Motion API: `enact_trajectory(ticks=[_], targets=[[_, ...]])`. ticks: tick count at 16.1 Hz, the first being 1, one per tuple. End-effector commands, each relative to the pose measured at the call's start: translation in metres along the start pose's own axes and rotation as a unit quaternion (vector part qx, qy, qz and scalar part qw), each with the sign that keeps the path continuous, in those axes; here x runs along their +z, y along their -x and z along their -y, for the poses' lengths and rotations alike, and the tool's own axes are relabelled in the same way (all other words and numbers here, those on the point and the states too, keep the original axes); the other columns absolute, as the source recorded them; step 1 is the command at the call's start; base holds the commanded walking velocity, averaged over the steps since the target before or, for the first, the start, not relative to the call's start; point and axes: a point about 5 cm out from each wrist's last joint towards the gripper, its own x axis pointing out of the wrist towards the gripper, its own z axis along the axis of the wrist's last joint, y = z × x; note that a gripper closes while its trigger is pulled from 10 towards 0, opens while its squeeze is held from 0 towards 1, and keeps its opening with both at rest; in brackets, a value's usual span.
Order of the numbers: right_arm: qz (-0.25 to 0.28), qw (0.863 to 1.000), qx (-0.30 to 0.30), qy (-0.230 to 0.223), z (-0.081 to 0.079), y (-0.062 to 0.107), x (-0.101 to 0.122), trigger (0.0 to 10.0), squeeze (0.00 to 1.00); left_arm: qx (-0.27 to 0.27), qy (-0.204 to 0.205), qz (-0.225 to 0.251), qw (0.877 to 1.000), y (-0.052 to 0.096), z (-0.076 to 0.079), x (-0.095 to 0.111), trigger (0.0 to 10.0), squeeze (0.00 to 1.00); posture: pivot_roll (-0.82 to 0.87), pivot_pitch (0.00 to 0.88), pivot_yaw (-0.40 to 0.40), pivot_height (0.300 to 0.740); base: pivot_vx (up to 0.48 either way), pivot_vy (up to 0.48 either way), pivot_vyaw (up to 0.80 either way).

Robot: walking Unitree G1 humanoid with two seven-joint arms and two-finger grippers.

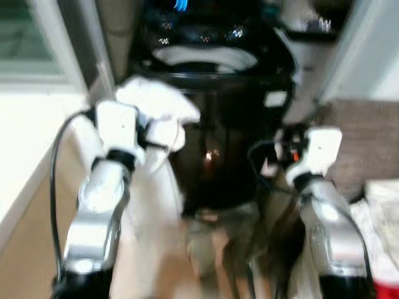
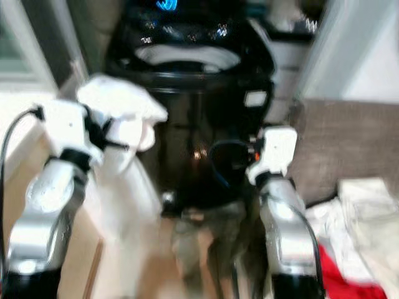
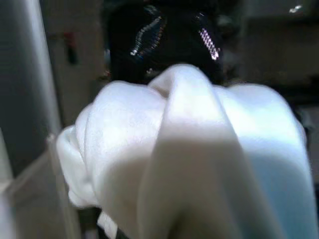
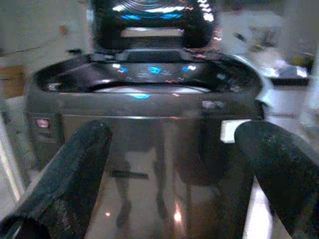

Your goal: Clothes washing

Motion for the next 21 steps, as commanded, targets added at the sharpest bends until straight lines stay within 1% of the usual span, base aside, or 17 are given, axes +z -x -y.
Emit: enact_trajectory(ticks=[1,2,4,6,7,8,9,11,12,14,15,16,17,18,19,20,21], targets=[[0.005,1.0,-0.004,-0.001,0.0,-0.005,0.002,10.0,0.0,0.009,-0.009,0.016,1.0,-0.006,-0.003,0.008,10.0,0.0,-0.08,0.0,-0.006,0.731,0.454,0.0,0.0],[0.012,1.0,0.0,0.004,0.0,-0.009,0.005,10.0,0.0,0.007,-0.012,0.021,1.0,-0.007,-0.002,0.011,10.0,0.0,-0.08,0.0,-0.006,0.731,0.454,0.0,0.0],[0.037,0.999,0.008,0.013,-0.001,-0.022,0.018,10.0,0.0,0.003,-0.035,0.045,0.998,-0.013,-0.001,0.022,10.0,0.0,-0.08,0.0,-0.006,0.731,0.456,0.0,0.0],[0.046,0.999,0.007,0.014,-0.002,-0.026,0.022,10.0,0.0,-0.004,-0.048,0.062,0.997,-0.019,-0.003,0.032,10.0,0.0,-0.08,0.0,-0.005,0.731,0.456,0.0,0.0],[0.047,0.999,0.009,0.012,-0.003,-0.026,0.021,10.0,0.0,-0.032,-0.046,0.057,0.997,-0.024,-0.001,0.033,10.0,0.0,-0.08,0.0,-0.006,0.731,0.472,0.0,0.0],[0.046,0.999,0.011,0.011,-0.004,-0.026,0.02,10.0,0.0,-0.047,-0.051,0.055,0.996,-0.026,0.0,0.034,10.0,0.0,-0.08,0.0,-0.006,0.731,0.472,0.0,0.0],[0.039,0.999,0.013,0.008,-0.007,-0.024,0.015,10.0,0.0,-0.061,-0.066,0.06,0.994,-0.033,-0.001,0.039,10.0,0.0,-0.07,0.0,-0.008,0.731,0.48,0.0,0.0],[0.031,0.999,0.016,0.003,-0.011,-0.02,0.008,10.0,0.0,-0.07,-0.079,0.074,0.992,-0.044,-0.005,0.05,10.0,0.0,-0.08,0.0,-0.003,0.731,0.476,0.0,0.0],[0.028,0.999,0.016,0.001,-0.011,-0.018,0.007,10.0,0.0,-0.073,-0.095,0.085,0.989,-0.051,-0.008,0.058,10.0,0.0,-0.08,0.0,-0.001,0.731,0.472,0.0,0.0],[0.029,0.999,0.017,-0.002,-0.012,-0.015,0.007,10.0,0.0,-0.079,-0.114,0.104,0.985,-0.063,-0.014,0.074,10.0,0.0,-0.09,0.0,0.004,0.731,0.472,0.0,0.0],[0.03,0.999,0.021,-0.003,-0.012,-0.012,0.006,10.0,0.0,-0.09,-0.134,0.127,0.979,-0.077,-0.018,0.094,10.0,0.0,-0.1,0.0,0.012,0.731,0.472,0.0,0.0],[0.03,0.999,0.023,-0.002,-0.012,-0.01,0.006,10.0,0.0,-0.095,-0.144,0.139,0.975,-0.083,-0.02,0.105,10.0,0.0,-0.1,0.0,0.017,0.731,0.472,0.0,0.0],[0.029,0.999,0.026,-0.001,-0.011,-0.005,0.004,10.0,0.0,-0.102,-0.165,0.16,0.968,-0.1,-0.027,0.13,10.0,0.0,-0.11,0.0,0.029,0.731,0.472,0.0,0.0],[0.028,0.999,0.026,-0.002,-0.011,-0.003,0.003,10.0,0.0,-0.103,-0.177,0.168,0.964,-0.107,-0.03,0.14,10.0,0.0,-0.12,0.0,0.043,0.731,0.472,0.0,0.0],[0.027,0.999,0.024,-0.004,-0.009,0.002,0.001,10.0,0.0,-0.111,-0.22,0.182,0.952,-0.129,-0.033,0.164,10.0,0.0,-0.13,0.0,0.067,0.731,0.472,0.0,0.0],[0.027,0.999,0.021,-0.005,-0.009,0.005,0.001,10.0,0.0,-0.115,-0.24,0.182,0.947,-0.138,-0.033,0.172,10.0,0.0,-0.14,0.0,0.078,0.731,0.472,0.0,0.0],[0.03,0.999,0.015,-0.009,-0.011,0.009,0.0,10.0,0.0,-0.117,-0.286,0.162,0.937,-0.155,-0.03,0.182,10.0,0.0,-0.17,0.0,0.112,0.731,0.472,0.0,0.0]])
